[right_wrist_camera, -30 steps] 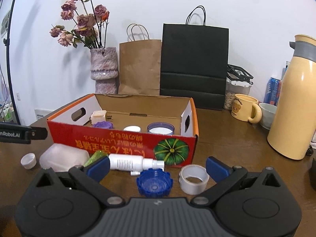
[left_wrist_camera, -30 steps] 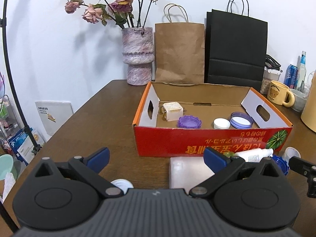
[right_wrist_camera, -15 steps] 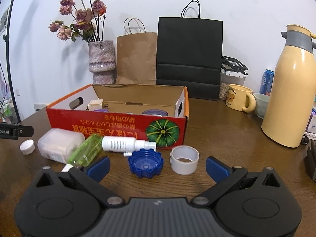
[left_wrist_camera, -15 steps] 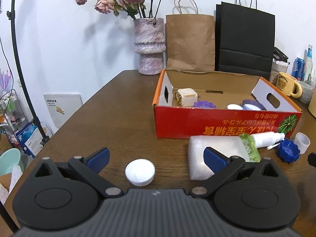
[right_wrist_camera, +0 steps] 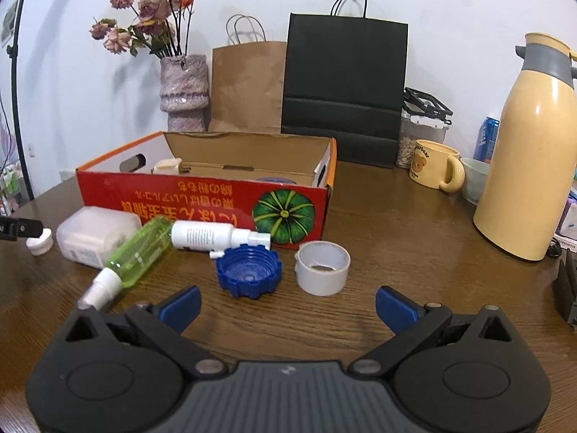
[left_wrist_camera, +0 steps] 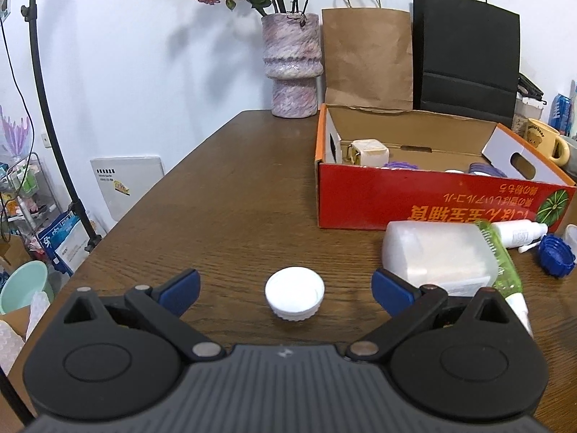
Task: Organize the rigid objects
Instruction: 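Move the left tool to the loose white round cap and grasp it, then lower the right tool onto the clear tape roll and grasp it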
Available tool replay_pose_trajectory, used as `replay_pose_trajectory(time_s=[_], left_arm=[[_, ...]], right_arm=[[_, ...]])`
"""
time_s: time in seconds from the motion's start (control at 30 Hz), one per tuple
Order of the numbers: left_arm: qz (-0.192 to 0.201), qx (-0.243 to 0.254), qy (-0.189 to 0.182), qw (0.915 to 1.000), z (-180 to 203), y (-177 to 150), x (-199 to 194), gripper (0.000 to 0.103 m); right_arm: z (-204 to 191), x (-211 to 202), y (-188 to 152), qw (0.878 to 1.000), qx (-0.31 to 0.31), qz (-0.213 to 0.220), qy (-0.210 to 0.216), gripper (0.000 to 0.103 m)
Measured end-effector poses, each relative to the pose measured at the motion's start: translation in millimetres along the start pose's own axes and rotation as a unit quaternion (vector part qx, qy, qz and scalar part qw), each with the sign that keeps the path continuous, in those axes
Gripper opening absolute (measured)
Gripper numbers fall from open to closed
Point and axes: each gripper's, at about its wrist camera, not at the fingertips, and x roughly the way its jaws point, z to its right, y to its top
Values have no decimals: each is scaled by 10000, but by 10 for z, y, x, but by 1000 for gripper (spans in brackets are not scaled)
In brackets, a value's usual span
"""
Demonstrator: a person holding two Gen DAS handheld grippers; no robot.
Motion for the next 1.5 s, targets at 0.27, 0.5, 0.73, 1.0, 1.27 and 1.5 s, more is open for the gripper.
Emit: replay_pose_trajectory(time_s=[0.27, 0.5, 0.73, 1.0, 1.27, 1.5], left_arm=[[-138, -13, -2, 9999, -64, -56, 102, 103], [-278, -85, 20, 9996, -110, -75, 198, 98], [-371, -159, -39, 9992, -116, -65, 279, 81], [-410, -169, -125, 9989, -74, -38, 360, 53], [-359, -147, -115, 9992, -17, -33, 355, 41], [-268, -303, -81, 9991, 0, 14, 351, 41]], right_arm=[[99, 97, 10, 9999, 33, -102, -95, 103], [154, 174, 18, 9998, 13, -152, -146, 103], [225, 259, 45, 9996, 5, -187, -225, 103], [271, 352, 70, 9994, 9, -252, -225, 103], [303, 439, 102, 9994, 24, -277, -216, 103], [363, 572, 151, 9991, 62, -274, -313, 100]])
